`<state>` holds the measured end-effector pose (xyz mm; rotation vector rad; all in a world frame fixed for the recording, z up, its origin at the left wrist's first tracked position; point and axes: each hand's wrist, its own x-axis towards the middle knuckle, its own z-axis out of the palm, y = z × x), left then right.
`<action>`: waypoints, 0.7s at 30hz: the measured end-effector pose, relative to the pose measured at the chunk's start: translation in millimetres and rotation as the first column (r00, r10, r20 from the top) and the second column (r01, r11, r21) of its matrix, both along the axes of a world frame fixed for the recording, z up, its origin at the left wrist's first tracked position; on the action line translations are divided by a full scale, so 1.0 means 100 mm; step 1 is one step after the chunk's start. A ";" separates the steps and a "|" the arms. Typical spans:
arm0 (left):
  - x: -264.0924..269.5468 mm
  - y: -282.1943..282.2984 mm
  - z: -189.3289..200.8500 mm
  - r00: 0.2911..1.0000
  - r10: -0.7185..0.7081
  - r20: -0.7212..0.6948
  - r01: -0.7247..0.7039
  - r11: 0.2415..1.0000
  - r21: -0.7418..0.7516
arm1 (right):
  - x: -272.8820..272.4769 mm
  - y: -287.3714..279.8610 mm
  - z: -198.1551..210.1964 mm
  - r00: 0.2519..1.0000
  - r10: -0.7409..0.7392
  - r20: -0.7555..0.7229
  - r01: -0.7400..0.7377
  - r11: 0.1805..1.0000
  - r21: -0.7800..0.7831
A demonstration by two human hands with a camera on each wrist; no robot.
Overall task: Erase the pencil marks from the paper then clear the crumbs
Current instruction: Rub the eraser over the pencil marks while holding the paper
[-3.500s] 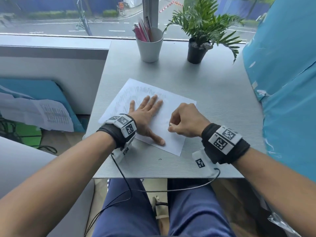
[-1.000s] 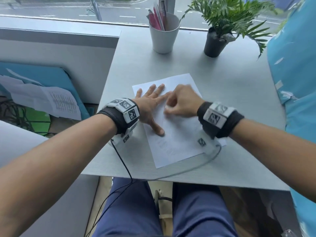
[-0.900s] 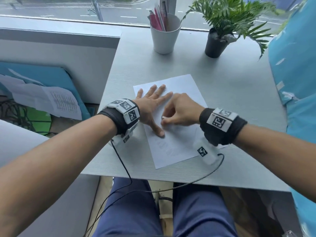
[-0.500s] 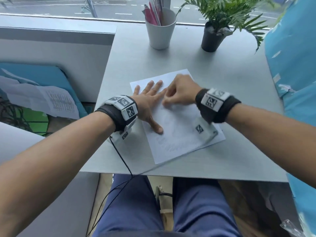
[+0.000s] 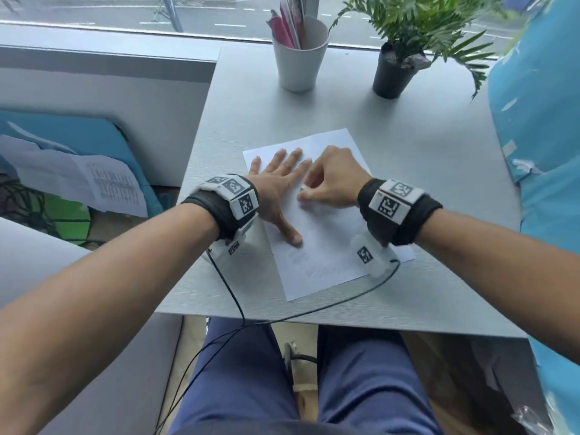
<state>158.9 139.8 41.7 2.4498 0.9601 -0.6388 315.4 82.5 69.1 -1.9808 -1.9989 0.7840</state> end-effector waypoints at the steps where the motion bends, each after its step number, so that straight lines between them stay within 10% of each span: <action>1: 0.00 0.00 0.00 1.000 -0.009 -0.011 0.009 1.000 0.008 | -0.08 -0.16 -0.01 0.997 0.083 0.008 -0.082 0.995 -0.055; 8: 0.01 0.01 0.02 1.000 0.008 0.008 -0.008 1.000 0.002 | 0.14 0.26 -0.02 0.992 -0.122 -0.019 0.123 0.988 0.092; 21: -0.03 0.03 0.01 0.997 0.079 -0.014 -0.075 0.980 0.182 | 0.66 -0.26 -0.09 0.990 -0.136 0.023 0.138 0.974 -0.177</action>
